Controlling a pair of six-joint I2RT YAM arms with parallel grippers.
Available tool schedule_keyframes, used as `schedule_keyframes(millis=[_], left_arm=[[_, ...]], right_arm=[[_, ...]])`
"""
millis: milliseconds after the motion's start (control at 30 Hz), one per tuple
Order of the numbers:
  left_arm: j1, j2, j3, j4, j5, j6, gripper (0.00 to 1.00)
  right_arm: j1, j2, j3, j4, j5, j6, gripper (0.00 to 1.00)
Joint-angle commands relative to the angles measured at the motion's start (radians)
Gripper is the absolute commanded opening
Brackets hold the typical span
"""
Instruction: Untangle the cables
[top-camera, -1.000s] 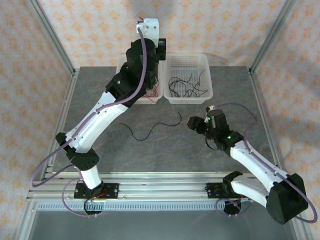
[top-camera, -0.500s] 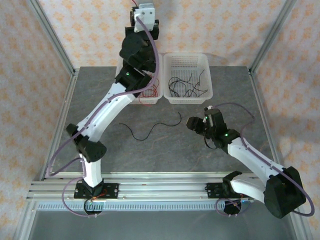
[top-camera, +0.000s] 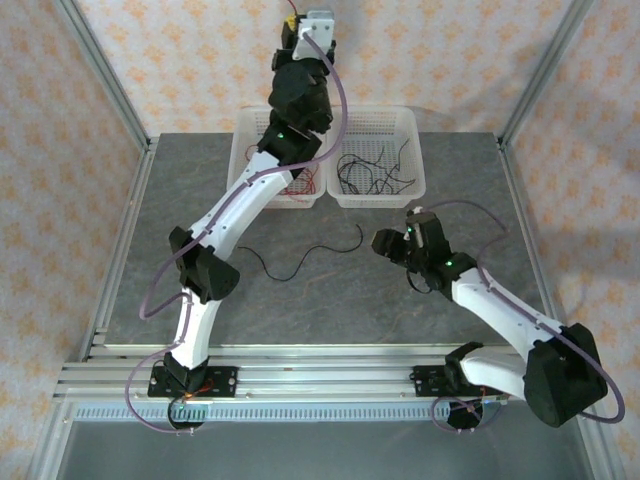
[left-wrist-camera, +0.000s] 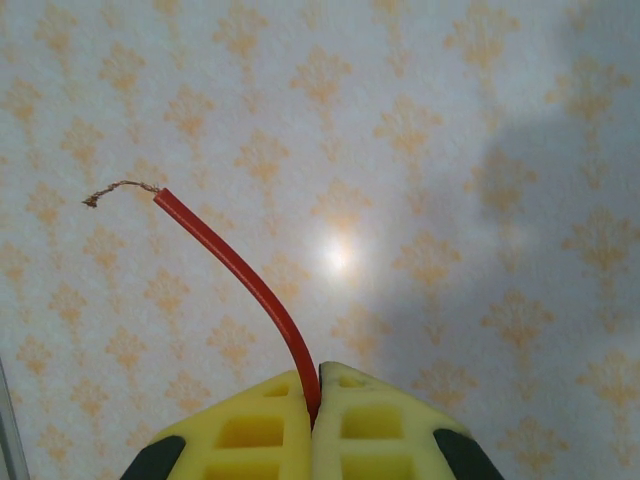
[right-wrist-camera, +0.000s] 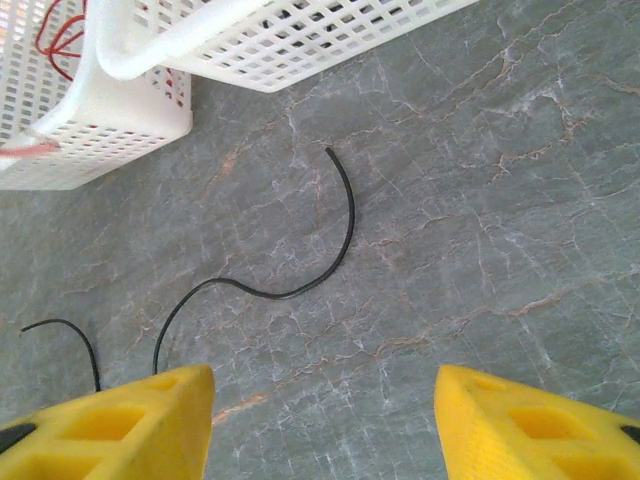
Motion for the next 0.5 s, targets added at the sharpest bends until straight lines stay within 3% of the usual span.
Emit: schedule_keyframes(millis=[0,267,467], left_arm=[[0.024,-0.052,0.050,0.075,0.032,0.026,0.00],[0.053,-0.056,0.019,0.133,0.086,0.041,0.00],[0.122,0.006,-0.052,0.244,0.142,0.013,0.00]], right_arm=[[0.008,0.026,0.039,0.002,0.025,-0.021,0.59],[0.008,0.078,0.051,0.023,0.019,-0.021,0.59],[0.008,0.097,0.040,0.035,0.020,-0.019,0.59]])
